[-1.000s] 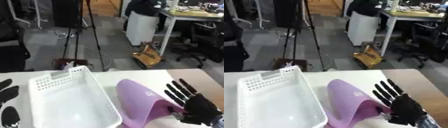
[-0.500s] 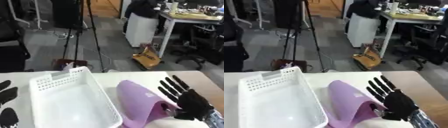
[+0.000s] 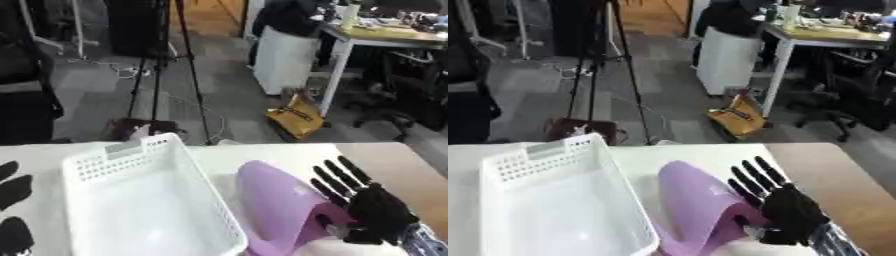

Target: Pick up objects on the table and place them in the box.

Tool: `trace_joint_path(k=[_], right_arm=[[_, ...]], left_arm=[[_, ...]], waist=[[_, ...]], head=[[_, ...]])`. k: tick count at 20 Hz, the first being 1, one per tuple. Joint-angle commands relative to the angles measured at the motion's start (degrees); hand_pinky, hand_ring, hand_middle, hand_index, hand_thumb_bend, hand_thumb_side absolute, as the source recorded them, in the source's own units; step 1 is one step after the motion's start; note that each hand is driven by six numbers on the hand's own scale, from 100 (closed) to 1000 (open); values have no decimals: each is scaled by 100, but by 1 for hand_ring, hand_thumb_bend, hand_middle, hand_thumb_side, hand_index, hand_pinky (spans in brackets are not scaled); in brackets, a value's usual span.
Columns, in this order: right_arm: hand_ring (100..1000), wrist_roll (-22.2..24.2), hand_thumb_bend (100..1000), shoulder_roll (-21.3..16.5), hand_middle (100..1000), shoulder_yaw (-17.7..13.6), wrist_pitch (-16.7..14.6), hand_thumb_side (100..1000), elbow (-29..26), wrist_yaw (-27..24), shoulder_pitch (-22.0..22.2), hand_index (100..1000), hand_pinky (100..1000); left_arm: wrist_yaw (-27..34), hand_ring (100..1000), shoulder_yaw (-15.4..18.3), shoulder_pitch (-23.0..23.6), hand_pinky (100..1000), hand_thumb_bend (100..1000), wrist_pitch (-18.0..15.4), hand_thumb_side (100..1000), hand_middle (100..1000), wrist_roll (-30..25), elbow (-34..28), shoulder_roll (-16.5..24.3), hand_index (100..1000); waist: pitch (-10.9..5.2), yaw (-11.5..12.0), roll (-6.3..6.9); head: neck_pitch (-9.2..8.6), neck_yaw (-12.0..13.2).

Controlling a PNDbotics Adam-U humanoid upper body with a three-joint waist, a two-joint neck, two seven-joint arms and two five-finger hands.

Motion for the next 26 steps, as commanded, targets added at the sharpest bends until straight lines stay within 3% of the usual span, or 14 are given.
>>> trace_joint_path(k=[1, 13, 16, 26], right_arm=[[968, 86, 339, -77, 977, -71, 6, 1000, -2, 72, -102, 1000, 958], [963, -118, 326, -75, 972, -121, 296, 1000, 188, 97, -248, 1000, 951], [955, -324, 273, -74, 954, -108, 364, 1000, 153, -17, -287, 1000, 943], [952, -461, 239, -80, 950, -32, 478, 1000, 125, -93, -389, 1000, 940]], left_arm=[[15, 779, 5, -65, 747, 100, -13, 747, 817, 6, -100, 26, 761], [33, 779, -18, -89, 747, 100, -21, 747, 818, -18, -100, 14, 761], [39, 780, -30, -91, 747, 100, -19, 749, 819, -42, -100, 11, 761], [56, 780, -37, -112, 746, 100, -19, 748, 819, -97, -100, 3, 761]], waist=[[-88, 6, 6], [-55, 55, 13], [-49, 38, 12], [-47, 69, -7]], head=[[-87, -16], [-155, -78], [-158, -77], [-187, -95]])
